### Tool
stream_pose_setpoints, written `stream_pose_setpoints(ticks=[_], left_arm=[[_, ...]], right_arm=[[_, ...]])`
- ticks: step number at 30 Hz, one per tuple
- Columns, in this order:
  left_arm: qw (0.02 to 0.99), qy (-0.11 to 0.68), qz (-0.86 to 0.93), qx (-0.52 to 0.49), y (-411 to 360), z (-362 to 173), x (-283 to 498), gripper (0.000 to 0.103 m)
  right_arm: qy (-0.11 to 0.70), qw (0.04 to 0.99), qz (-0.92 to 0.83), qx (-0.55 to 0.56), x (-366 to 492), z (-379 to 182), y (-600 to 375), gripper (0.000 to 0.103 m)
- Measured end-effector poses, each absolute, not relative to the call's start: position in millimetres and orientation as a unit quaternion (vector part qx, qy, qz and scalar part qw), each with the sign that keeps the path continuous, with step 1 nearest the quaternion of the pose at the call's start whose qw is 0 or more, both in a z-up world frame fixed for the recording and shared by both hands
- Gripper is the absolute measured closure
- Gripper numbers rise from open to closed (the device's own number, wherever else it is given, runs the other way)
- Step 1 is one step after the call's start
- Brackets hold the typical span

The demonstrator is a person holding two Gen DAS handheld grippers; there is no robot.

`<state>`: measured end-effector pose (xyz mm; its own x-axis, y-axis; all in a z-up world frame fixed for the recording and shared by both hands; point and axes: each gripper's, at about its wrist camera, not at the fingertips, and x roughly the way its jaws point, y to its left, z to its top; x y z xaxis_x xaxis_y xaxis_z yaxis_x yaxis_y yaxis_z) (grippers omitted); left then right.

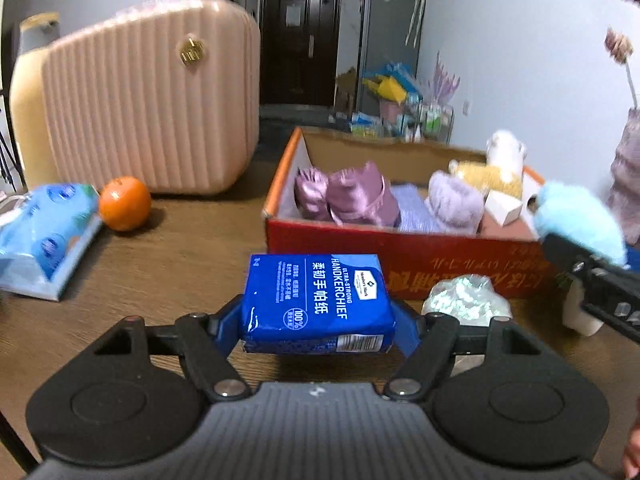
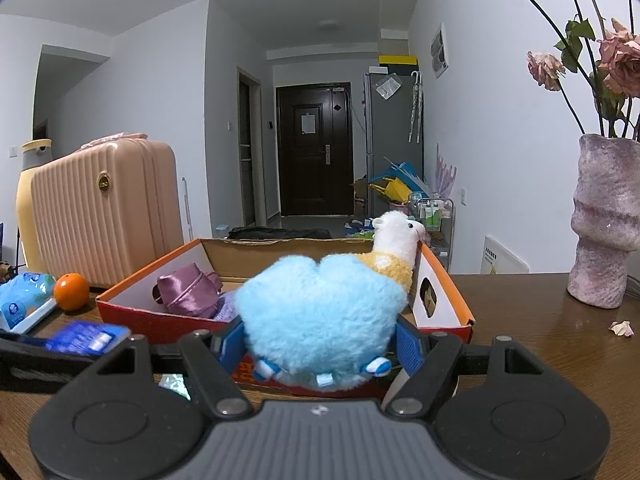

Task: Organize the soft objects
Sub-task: 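Carry the tissue pack and blue plush in both grippers over the box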

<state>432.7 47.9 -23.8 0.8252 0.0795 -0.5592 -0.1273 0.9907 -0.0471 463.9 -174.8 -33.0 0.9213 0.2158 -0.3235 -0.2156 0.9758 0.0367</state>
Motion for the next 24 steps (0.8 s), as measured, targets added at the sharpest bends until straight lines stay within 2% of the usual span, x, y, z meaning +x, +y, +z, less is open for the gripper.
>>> stream_pose_setpoints(ticks=[10,24], left_arm=[[0.978,0.197,0.058,-0.029,34.6,13.7,420.2,0.028],[0.984,0.161,0.058,-0.049,7.4,24.4,477.6,0.028]], right_arm=[[0.136,0.985,0.104,-0.005,467.5,-24.6,-170.2,0.030],[0.129,0.988,0.079,0.014,511.7,-20.7,-169.1,0.030]])
